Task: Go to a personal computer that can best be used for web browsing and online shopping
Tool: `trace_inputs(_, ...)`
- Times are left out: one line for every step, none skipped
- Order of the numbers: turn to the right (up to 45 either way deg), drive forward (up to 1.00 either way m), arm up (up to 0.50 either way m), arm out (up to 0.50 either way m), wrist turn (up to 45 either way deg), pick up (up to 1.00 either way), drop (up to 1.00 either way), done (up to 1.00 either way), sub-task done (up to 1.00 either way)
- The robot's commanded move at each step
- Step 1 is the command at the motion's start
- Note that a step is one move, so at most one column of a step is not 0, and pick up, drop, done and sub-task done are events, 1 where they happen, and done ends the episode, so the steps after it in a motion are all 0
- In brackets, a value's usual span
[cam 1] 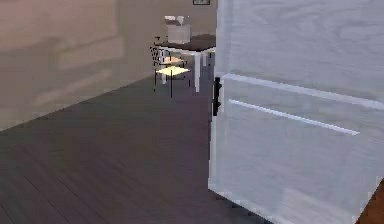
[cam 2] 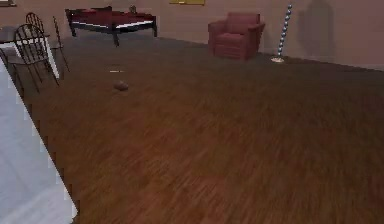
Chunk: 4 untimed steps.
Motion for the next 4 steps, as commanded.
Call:
trace_inputs(-42.0,0.00,0.00,0.00,0.0,0.00,0.00,0.00,0.00)
trace_inputs(0.0,0.45,0.00,0.00,0.0,0.00,0.00,0.00,0.00)
trace_inputs(-12.0,0.00,0.00,0.00,0.0,0.00,0.00,0.00,0.00)
trace_inputs(0.0,0.30,0.00,0.00,0.0,0.00,0.00,0.00,0.00)
